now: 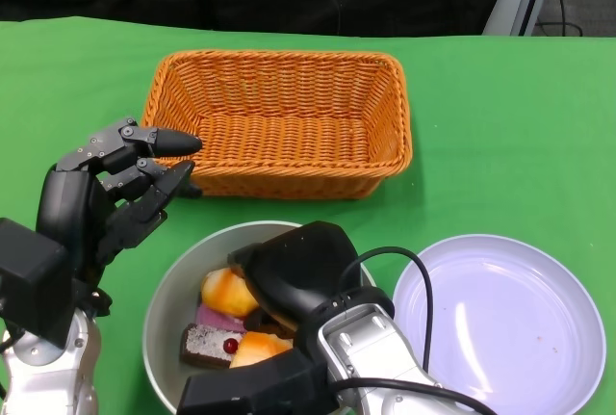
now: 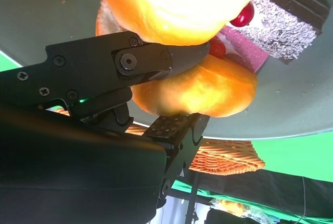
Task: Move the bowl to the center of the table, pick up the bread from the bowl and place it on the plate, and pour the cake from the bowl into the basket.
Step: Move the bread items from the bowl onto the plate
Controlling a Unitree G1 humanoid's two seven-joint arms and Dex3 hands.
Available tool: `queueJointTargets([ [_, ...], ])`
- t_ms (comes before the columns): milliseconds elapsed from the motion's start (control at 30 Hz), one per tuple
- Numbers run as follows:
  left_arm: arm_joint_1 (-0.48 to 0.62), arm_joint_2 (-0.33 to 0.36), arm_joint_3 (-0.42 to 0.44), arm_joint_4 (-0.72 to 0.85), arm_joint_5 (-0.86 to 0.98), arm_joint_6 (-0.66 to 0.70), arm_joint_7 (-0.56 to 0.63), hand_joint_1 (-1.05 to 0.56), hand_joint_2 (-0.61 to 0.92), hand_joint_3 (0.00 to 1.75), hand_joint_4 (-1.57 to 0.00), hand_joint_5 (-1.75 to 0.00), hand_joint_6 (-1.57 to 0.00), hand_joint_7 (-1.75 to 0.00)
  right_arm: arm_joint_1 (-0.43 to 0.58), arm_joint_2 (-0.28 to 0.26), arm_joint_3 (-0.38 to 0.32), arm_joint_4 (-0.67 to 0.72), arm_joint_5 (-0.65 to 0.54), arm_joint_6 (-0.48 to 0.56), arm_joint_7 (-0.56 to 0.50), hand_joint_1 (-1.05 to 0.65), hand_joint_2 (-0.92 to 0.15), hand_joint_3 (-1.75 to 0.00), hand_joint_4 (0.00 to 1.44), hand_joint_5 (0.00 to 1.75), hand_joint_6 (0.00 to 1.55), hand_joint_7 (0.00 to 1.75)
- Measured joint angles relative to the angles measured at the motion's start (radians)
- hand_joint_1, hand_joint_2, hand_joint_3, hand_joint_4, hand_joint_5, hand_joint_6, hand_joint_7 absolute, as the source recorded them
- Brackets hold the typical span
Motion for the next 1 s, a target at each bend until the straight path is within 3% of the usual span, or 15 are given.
queueJointTargets([
  [333, 0.000, 0.000, 0.000, 0.002, 0.008, -0.001, 0.000, -0.39, 0.92, 0.18, -0.78, -1.19, -0.90, -0.67, -0.009, -0.015, 0.000, 0.009, -0.004, -0.009, -0.029, -0.36, -0.86, 0.00, 0.90, 1.44, 0.91, 0.00],
  [600, 0.000, 0.000, 0.000, 0.002, 0.009, -0.001, 0.000, -0.39, 0.92, 0.18, -0.77, -1.19, -0.90, -0.66, -0.015, -0.016, -0.003, 0.033, -0.008, -0.009, -0.069, -0.32, -0.86, 0.00, 0.85, 1.50, 0.83, 0.00],
  [1000, 0.000, 0.000, 0.002, 0.003, 0.004, -0.001, 0.000, -0.39, 0.92, 0.17, -0.77, -1.20, -0.90, -0.65, -0.048, -0.016, -0.021, 0.073, -0.017, 0.010, -0.100, -0.34, -0.91, -0.01, 0.79, 1.57, 0.83, 0.00],
])
